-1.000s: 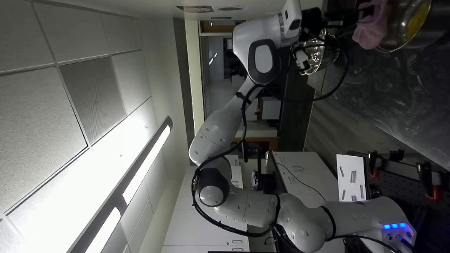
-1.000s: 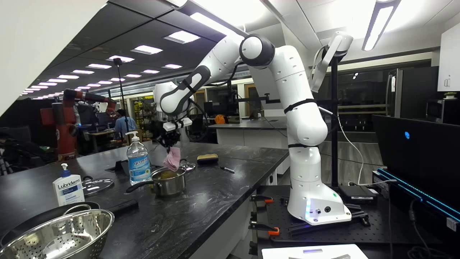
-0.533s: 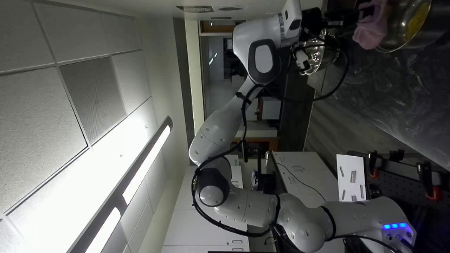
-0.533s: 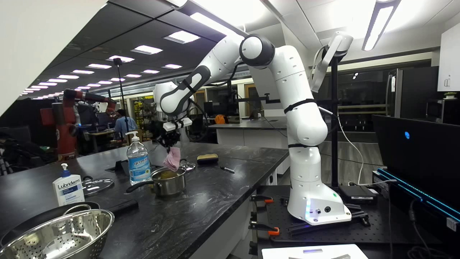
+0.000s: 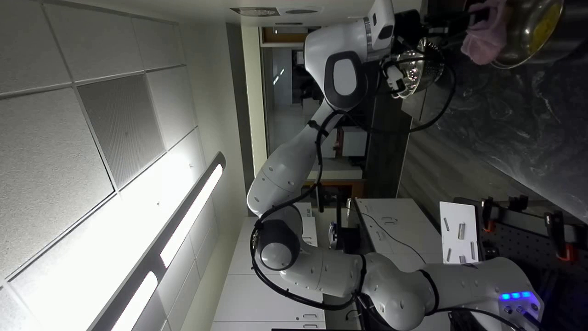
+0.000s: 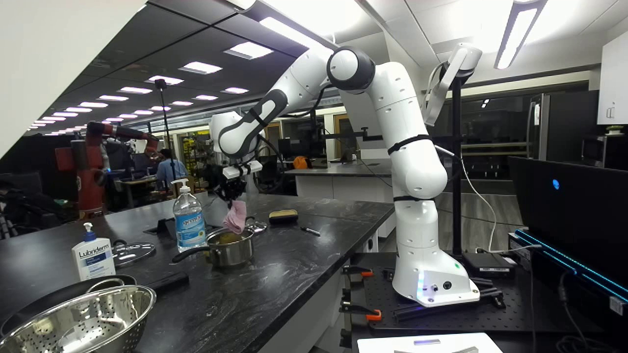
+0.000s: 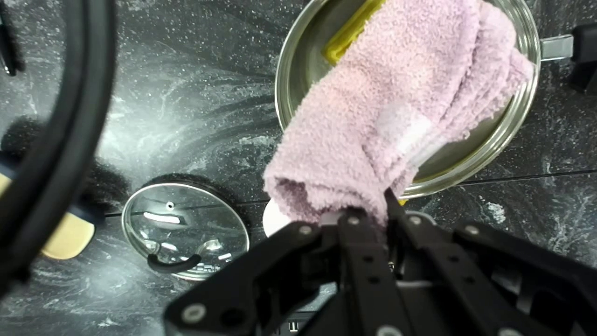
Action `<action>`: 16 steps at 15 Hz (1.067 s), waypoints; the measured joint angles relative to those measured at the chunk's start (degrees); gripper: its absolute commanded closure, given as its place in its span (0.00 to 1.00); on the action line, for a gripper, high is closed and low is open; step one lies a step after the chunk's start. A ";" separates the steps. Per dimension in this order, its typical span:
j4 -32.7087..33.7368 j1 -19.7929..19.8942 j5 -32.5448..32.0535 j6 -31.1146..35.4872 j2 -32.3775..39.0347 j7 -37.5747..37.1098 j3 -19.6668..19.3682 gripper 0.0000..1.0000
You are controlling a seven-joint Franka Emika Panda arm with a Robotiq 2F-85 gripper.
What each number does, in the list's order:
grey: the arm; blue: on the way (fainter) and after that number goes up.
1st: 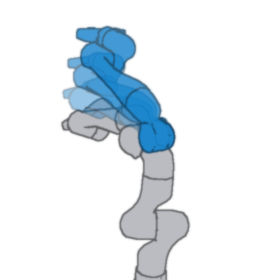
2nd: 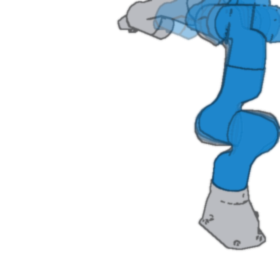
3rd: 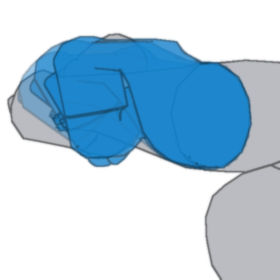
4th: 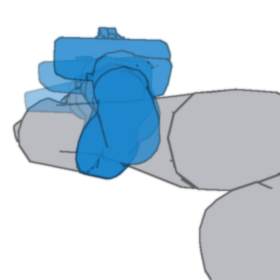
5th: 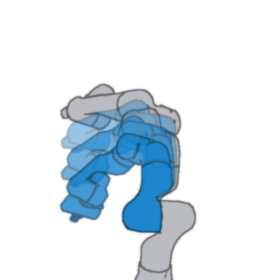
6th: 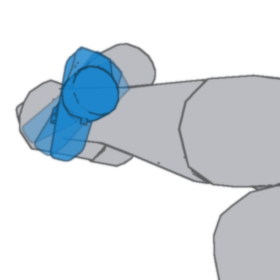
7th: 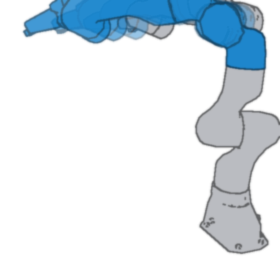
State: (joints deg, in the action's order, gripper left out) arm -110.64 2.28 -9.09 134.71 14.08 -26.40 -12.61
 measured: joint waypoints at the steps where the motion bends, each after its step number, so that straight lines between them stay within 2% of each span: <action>1: 0.00 0.03 0.00 0.00 0.11 0.01 0.00 0.49; 6: 0.00 0.17 0.00 0.00 0.58 0.01 0.00 0.12; 8: 0.00 0.19 0.00 0.00 0.67 0.01 0.00 0.01; 16: 1.25 0.77 0.00 0.01 0.72 -0.86 -0.54 0.00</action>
State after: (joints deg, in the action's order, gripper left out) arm -109.40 3.05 -9.09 134.72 14.80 -27.26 -13.15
